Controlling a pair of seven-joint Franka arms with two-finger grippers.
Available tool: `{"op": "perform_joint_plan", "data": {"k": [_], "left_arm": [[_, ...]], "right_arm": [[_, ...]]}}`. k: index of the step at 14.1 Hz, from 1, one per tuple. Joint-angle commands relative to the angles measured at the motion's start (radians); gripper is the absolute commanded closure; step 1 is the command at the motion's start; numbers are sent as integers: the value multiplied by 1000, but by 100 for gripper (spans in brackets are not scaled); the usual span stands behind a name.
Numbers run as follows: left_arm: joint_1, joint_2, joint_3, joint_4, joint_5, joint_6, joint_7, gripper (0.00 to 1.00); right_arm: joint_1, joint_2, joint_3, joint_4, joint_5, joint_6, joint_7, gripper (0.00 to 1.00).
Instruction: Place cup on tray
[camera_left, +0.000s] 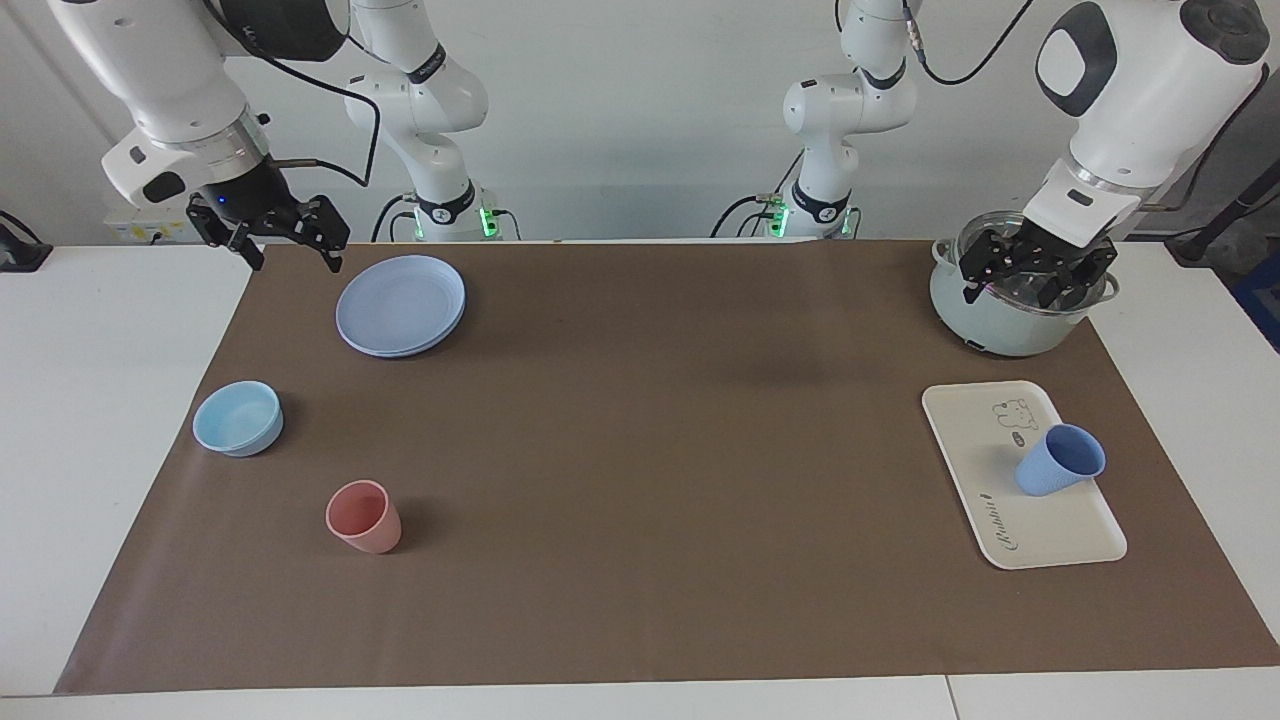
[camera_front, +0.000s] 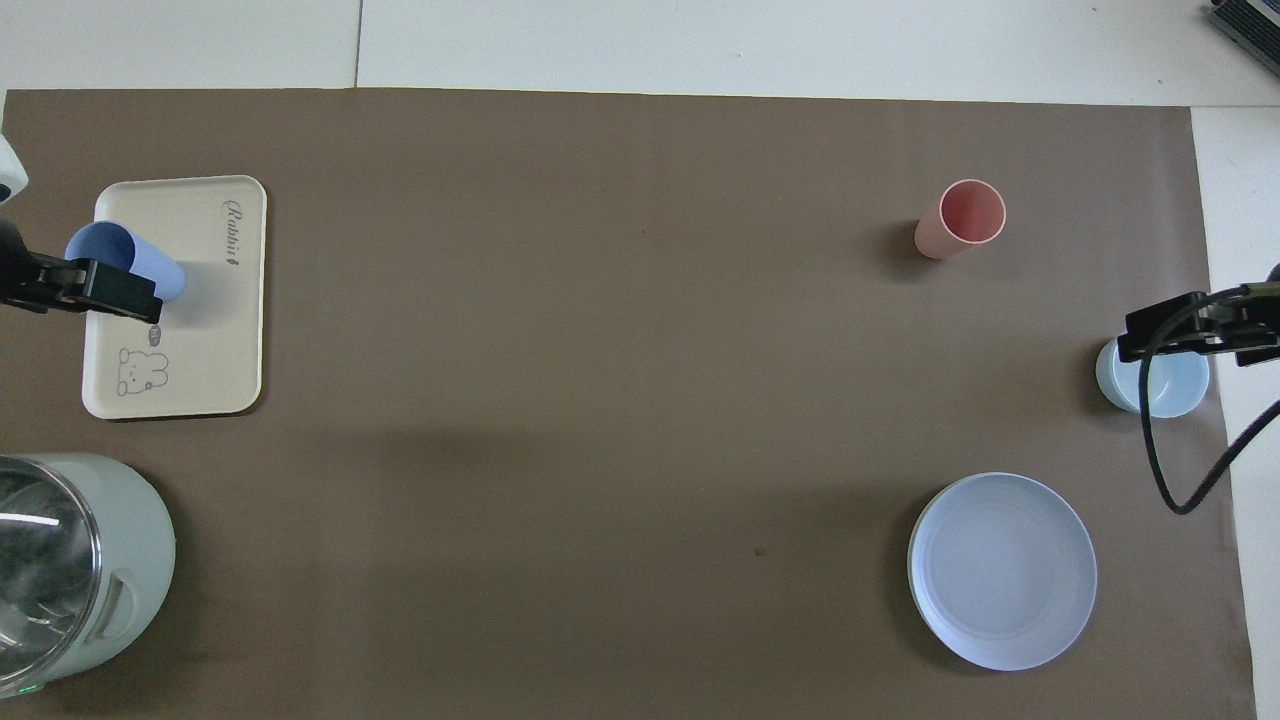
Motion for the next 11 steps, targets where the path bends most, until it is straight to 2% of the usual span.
{"op": "perform_joint_plan", "data": {"k": [1,5,7,11], "left_arm": [[-11,-26,5,-28,12,11,-4,0],[-33,-28,-4,-28,7,8,-4,0],[-33,-28,-4,-29,7,9,-7,0],[-21,-26,1,-28,7,38,-10,0]], "right_arm": [[-8,0,13,2,21,-7,26,0],[-10,-4,22,-5,21,16,15,0],[-10,-26,22,-44,21,71,17,0],[-8,-28,25,-45,21,77,12,0]]}}
